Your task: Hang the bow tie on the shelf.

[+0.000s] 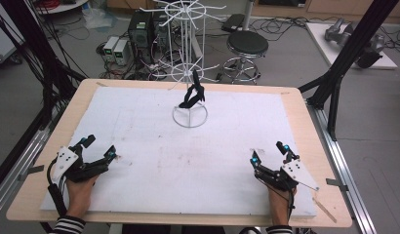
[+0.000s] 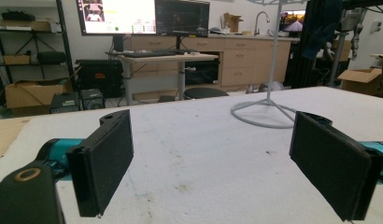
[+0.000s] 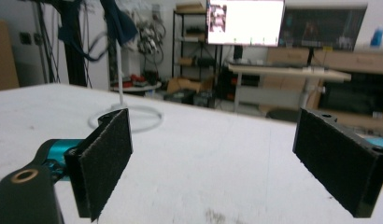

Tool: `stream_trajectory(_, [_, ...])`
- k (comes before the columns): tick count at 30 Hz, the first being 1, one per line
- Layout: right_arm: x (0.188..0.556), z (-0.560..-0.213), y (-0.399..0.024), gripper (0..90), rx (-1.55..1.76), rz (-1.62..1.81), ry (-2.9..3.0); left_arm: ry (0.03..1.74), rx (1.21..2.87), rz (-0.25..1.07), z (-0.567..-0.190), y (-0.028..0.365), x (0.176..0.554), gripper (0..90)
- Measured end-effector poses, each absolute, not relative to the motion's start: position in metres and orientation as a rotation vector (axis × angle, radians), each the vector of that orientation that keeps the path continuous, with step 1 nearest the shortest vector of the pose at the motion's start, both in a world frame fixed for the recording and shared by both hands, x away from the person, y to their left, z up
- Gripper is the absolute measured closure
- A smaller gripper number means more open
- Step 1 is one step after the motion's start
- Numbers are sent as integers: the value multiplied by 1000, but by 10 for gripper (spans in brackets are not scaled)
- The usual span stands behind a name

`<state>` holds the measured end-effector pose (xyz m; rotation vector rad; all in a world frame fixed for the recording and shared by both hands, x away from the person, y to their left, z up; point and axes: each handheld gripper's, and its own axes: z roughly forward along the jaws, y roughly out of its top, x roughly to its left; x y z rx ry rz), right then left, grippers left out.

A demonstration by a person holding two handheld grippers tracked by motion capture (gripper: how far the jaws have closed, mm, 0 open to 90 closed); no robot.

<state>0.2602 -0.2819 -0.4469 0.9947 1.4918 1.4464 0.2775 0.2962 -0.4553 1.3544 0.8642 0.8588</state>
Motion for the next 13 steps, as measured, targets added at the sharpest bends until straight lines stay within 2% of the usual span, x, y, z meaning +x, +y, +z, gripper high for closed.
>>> stream_trajectory(13, [262,-454,-279,110,1001,1419,1505,864,1355,860,-455,296,277,140])
